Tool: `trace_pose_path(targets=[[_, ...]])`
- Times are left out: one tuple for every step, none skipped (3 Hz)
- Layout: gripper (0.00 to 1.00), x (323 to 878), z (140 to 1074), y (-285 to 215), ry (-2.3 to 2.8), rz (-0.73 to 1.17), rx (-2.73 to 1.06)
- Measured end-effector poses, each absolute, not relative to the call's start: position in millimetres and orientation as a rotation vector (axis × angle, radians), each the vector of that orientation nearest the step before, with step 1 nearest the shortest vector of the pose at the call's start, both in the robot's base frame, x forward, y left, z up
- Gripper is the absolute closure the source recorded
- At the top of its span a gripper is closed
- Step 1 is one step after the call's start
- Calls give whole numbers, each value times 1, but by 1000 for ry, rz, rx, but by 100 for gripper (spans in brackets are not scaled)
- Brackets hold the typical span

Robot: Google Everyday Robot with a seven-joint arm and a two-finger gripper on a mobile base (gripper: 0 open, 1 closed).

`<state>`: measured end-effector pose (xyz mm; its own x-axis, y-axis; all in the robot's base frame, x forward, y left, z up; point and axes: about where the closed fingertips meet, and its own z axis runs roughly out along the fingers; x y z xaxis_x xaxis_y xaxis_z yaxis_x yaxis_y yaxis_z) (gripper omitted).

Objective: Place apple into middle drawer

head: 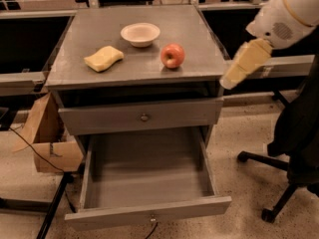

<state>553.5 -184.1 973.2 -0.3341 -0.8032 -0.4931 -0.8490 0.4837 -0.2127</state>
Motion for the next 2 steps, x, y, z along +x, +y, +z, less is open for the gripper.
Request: trace_pose_path(targets=[[0, 609, 988, -157, 2144, 138, -1269], [0, 609, 988, -157, 2144, 138, -1269]])
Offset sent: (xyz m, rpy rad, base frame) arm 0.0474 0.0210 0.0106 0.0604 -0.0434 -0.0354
